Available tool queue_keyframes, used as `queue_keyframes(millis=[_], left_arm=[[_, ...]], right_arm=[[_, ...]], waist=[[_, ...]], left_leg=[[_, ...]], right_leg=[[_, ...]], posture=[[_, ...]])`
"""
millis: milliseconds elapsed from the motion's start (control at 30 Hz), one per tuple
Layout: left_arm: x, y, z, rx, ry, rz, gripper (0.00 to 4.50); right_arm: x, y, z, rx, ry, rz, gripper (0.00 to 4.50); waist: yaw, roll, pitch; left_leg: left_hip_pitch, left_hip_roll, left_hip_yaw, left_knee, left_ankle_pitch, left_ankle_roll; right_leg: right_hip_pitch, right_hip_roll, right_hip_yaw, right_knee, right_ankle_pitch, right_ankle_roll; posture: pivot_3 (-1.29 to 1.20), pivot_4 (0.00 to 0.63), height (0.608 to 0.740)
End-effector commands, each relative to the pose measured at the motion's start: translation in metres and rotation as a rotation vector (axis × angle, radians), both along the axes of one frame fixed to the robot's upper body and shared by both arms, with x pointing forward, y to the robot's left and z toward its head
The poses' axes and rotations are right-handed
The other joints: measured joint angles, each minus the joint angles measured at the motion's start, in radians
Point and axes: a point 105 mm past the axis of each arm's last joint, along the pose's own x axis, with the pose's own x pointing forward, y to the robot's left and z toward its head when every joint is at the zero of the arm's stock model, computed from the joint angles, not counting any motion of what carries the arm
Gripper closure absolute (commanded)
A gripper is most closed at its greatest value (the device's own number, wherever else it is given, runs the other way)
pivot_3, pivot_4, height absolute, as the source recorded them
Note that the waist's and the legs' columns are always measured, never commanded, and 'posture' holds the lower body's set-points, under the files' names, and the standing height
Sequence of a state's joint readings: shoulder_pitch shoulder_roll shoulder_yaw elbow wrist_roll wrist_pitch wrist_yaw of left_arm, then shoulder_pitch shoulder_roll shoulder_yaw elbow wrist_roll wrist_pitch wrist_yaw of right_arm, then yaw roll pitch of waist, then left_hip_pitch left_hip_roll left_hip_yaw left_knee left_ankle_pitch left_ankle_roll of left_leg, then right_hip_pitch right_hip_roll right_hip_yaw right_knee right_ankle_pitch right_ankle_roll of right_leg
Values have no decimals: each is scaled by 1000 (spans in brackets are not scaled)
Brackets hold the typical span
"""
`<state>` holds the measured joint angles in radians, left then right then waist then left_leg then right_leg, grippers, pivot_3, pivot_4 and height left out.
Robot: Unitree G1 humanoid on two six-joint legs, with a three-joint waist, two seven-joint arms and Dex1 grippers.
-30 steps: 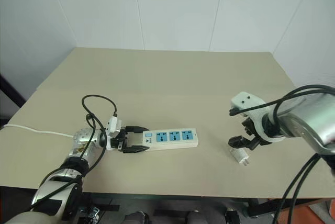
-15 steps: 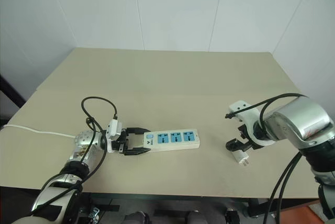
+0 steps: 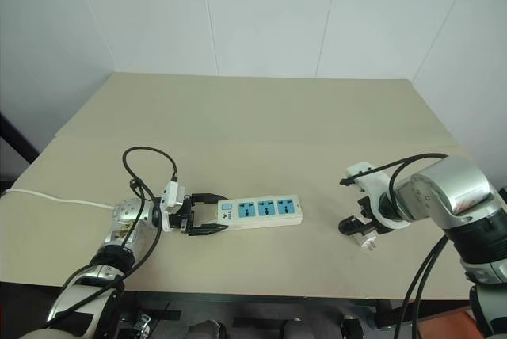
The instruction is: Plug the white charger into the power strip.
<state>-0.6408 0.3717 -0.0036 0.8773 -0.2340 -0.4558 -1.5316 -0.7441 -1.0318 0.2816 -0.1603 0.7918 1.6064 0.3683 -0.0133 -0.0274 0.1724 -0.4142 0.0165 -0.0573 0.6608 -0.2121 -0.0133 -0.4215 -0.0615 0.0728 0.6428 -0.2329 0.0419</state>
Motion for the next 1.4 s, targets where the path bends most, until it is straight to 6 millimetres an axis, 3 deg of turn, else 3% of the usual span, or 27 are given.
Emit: queue_keyframes(millis=[33, 233, 267, 333, 600, 800, 900, 1033, 1133, 1300, 1400], left_arm=[[-8, -3, -13, 44, 28, -30, 1276], [-8, -3, -14, 43, 27, -26, 1276], [-9, -3, -14, 42, 27, -24, 1276], [-9, -3, -15, 44, 28, -22, 1276], [-10, -2, -17, 44, 29, -11, 1276], [-10, 0, -16, 49, 28, -6, 1276], [-9, 0, -14, 49, 24, -11, 1276], [-10, 1, -10, 54, 32, -35, 1276], [-10, 3, -8, 68, 35, -44, 1276], [-9, 5, -6, 79, 31, -40, 1276], [-13, 5, -5, 76, 36, -46, 1276]], right_arm=[[2, -2, 6, 13, -24, -18, 0], [1, -4, 0, -10, -7, -27, 0], [1, -4, 0, -10, -6, -28, 183], [2, -5, -1, -12, -5, -33, 626], [1, -8, -3, -40, 5, -38, 3331], [1, -6, 8, -96, -26, 7, 3380], [1, 12, 37, -81, -119, 111, 3380], [-1, 51, 85, 91, -329, 302, 3380], [1, 71, 104, 271, -482, 400, 3380], [-2, 96, 105, 560, -732, 608, 3380], [0, 110, 93, 751, -762, 677, 3380]], waist=[[0, 0, 0], [0, 0, 0], [0, 0, 0], [0, 0, 0], [0, 0, 0], [0, 1, -1], [-3, 3, -1], [-4, 4, -1], [-3, 2, -2], [-2, -1, -4], [-9, 0, -3]], left_leg=[[0, 0, 0, 0, 0, 0], [0, 0, 0, 0, 0, 0], [0, 0, 0, 0, 0, 0], [0, 0, 0, 0, 0, 0], [1, 0, 0, 0, 0, 0], [1, 0, 0, 0, 0, 0], [1, 0, 0, 0, 0, 0], [1, 1, 0, 0, 0, 0], [1, 1, 0, 0, 0, 0], [1, 1, -1, 0, 0, 0], [2, 0, 0, 0, 0, 0]], right_leg=[[0, 0, 0, 0, 0, 0], [0, 0, 0, 0, 0, 0], [0, 0, 0, 0, 0, 0], [0, 0, 0, 0, 0, 0], [0, 0, 0, 0, 0, 0], [1, 0, 0, 0, 0, 0], [0, 0, 0, 0, 0, 0], [0, 1, 0, 1, -2, 4], [1, 1, 0, 0, -2, 4], [2, 1, 0, 0, -2, 4], [1, 1, 0, 2, -2, 3]], posture=[[0, 150, 740], [0, 150, 740], [0, 150, 740], [0, 150, 740], [0, 150, 740], [0, 150, 740], [0, 150, 740], [0, 150, 740], [0, 150, 740], [0, 150, 740], [0, 150, 740]])
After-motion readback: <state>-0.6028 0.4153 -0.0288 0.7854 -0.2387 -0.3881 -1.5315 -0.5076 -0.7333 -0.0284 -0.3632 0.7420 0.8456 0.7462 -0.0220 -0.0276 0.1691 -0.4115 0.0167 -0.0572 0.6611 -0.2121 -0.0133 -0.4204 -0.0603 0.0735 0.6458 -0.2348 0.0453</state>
